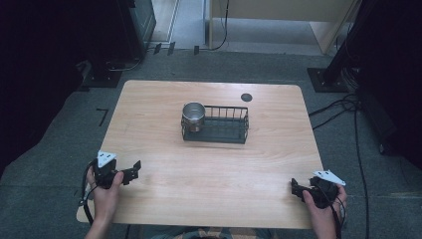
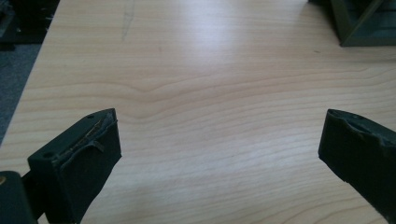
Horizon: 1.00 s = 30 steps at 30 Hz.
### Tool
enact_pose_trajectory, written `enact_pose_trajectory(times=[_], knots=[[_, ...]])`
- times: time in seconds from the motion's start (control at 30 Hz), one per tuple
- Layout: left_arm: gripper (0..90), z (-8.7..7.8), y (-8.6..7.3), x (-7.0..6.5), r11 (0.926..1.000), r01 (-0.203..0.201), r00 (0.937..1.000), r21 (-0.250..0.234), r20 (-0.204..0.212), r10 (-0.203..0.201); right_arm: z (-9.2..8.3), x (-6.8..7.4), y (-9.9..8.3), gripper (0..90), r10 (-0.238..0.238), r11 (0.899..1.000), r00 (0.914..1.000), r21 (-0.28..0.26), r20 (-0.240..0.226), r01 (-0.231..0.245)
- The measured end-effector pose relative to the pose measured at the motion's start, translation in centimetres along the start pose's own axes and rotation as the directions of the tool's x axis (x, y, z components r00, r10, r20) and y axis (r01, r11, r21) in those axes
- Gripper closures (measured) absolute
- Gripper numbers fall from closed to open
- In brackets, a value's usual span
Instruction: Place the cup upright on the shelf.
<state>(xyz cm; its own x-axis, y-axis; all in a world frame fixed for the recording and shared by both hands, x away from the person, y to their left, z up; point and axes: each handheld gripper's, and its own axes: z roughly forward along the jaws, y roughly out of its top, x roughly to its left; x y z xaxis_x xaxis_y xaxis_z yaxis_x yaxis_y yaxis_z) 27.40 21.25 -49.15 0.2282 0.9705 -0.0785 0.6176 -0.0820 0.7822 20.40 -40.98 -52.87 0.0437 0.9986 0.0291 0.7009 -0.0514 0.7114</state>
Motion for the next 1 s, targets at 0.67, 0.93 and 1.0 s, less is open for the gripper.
enact_pose_trajectory(times=[0.67, 0.93, 1.0], knots=[[0.0, -1.4, -3.5, 2.8, 0.9963, -0.003, 0.9958, 0.086, -0.091, 0.011, 0.0, 0.0, 0.0, 0.0, 0.001, 1.0, 1.0, 0.0, 0.0, -0.001], [0.0, -0.7, -3.8, 2.2, 0.9897, -0.036, 0.9929, 0.138, -0.107, 0.051, 0.0, 0.0, 0.0, 0.0, 0.0, 1.0, 1.0, 0.0, 0.001, 0.0], [0.0, -0.7, -3.7, 2.3, 0.9892, -0.035, 0.9943, 0.143, -0.095, 0.049, 0.0, 0.0, 0.0, 0.0, 0.0, 1.0, 1.0, 0.0, 0.002, 0.0]])
